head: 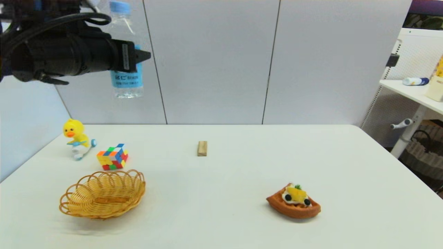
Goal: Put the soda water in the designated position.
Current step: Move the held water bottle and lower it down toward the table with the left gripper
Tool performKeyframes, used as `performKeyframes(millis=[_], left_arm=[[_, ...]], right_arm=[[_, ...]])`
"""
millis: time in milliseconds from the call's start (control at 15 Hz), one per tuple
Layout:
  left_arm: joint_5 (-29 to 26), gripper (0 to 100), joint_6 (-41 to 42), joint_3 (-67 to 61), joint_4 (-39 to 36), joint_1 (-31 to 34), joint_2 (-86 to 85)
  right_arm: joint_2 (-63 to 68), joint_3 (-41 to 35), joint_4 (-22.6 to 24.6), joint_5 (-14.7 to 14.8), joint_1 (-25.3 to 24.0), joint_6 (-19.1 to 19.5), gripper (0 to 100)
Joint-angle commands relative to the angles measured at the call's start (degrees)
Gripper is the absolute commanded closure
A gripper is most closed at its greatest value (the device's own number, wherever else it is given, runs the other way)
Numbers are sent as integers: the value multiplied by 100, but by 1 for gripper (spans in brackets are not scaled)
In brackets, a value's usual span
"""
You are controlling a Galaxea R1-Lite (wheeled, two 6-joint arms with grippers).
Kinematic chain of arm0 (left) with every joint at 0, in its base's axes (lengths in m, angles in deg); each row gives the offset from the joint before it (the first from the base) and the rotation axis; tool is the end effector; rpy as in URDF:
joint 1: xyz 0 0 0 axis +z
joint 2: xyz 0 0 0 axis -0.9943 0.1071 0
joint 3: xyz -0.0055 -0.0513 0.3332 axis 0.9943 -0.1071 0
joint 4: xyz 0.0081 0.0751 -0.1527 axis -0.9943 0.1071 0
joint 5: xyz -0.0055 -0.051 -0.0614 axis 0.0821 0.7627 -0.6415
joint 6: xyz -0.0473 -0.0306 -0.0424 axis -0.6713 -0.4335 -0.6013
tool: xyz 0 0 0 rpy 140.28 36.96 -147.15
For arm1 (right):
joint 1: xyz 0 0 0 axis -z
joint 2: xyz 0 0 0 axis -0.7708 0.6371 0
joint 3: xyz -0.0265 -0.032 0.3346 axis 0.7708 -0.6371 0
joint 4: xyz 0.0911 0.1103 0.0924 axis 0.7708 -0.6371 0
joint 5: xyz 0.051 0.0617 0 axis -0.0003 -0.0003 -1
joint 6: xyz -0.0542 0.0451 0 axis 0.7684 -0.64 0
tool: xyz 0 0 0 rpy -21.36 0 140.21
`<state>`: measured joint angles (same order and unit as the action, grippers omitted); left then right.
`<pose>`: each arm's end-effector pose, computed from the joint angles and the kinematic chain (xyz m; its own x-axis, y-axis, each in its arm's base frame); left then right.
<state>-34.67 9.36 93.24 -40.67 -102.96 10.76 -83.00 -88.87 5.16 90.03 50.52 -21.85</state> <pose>0.3058 -0.1012 0.3742 0.9576 -0.2631 -0.1174 0.2763 0.9541 0.1155 -0.0349 -0.0001 0.0749 0.9999 -0.0059 -0.0128 0.0060 0.9999 0.0081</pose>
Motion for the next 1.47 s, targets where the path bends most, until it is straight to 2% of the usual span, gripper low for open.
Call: performKeyframes(millis=[67,267,467,600,733,1467], left_arm=[[-1084,100,-315,-1722,-1473,733,-591],[-1831,100,-570,-2873,-2756,935,-459],[-1919,100,-605,-3946,-4030,1058,-213],[-1998,100,-597,-4666,-5366,1251,244],[-2007,100,-588,-4956,-6236,1357,692],[-2112,100,-368,-5150,-6913,1348,1554]], right_arm=[[7,-1,-7,2,-1,2,0],[7,-1,-7,2,-1,2,0],[7,-1,-7,2,-1,2,0],[7,-1,-7,2,-1,2,0],[7,-1,2,2,-1,2,0],[7,-1,-7,2,-1,2,0]])
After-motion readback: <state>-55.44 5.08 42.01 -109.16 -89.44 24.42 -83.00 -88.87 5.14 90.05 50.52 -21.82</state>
